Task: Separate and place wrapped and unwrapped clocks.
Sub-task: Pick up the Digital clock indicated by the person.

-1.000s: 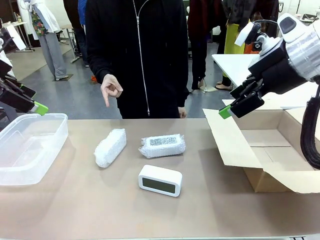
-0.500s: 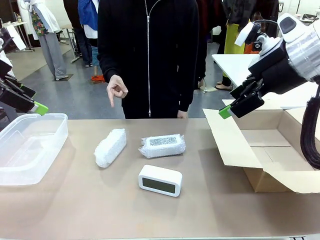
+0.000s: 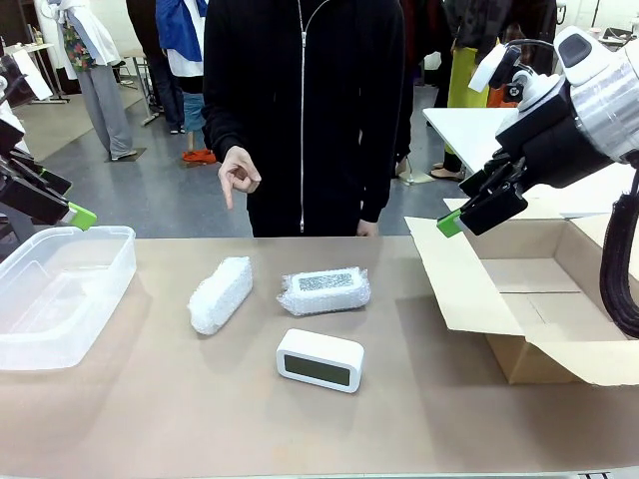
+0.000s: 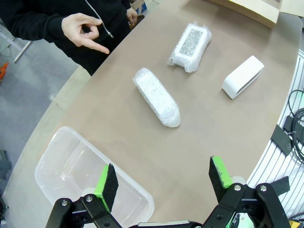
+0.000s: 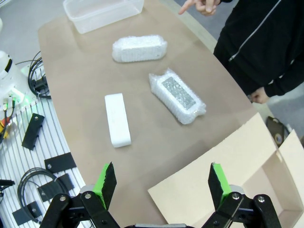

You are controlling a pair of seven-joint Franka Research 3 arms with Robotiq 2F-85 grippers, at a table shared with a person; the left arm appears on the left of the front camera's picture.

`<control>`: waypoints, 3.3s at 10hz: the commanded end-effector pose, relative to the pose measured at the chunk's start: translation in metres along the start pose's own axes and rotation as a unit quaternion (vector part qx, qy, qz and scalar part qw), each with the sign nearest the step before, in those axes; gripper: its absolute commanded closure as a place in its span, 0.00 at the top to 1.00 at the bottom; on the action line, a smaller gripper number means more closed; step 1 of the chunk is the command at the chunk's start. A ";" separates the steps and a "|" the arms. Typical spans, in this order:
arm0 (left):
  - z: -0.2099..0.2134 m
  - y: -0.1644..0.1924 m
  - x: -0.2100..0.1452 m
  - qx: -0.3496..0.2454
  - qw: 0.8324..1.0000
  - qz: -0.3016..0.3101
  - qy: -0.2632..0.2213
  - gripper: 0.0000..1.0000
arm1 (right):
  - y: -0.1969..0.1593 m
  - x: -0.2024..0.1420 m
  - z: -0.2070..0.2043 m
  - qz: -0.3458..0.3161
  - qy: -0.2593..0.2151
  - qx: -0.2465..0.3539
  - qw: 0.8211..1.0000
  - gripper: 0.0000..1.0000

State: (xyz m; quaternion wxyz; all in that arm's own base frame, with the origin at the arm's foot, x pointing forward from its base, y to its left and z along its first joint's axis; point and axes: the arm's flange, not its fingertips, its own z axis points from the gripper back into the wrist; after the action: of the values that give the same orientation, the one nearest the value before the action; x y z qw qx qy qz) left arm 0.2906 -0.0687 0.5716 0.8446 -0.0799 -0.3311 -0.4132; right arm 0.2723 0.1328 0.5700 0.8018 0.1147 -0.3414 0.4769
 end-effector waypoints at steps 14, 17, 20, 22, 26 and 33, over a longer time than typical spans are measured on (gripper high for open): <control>0.000 0.000 0.000 0.000 1.000 0.001 0.000 1.00 | 0.026 0.157 -0.130 -0.229 0.137 0.028 0.963 1.00; 0.000 0.000 0.000 0.000 1.000 0.001 0.000 1.00 | 0.058 0.182 -0.236 -0.386 0.078 -0.116 0.912 1.00; 0.000 0.000 0.000 0.000 1.000 0.001 0.000 1.00 | 0.038 0.167 -0.240 -0.384 0.069 -0.044 0.920 1.00; 0.000 0.000 0.000 0.000 1.000 0.001 0.000 1.00 | 0.038 0.167 -0.240 -0.384 0.069 -0.044 0.920 1.00; 0.000 0.000 0.000 0.000 1.000 0.001 0.000 1.00 | 0.063 0.193 -0.291 -0.468 0.131 -0.047 0.873 1.00; 0.000 0.000 0.000 0.000 1.000 0.001 0.000 1.00 | 0.087 0.206 -0.407 -0.630 0.110 -0.107 0.761 1.00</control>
State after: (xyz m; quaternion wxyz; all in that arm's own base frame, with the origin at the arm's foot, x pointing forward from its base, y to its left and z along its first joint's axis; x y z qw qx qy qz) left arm 0.2904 -0.0690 0.5718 0.8449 -0.0777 -0.3311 -0.4128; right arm 0.4345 0.5098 0.3977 0.9676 0.1653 -0.1245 -0.1444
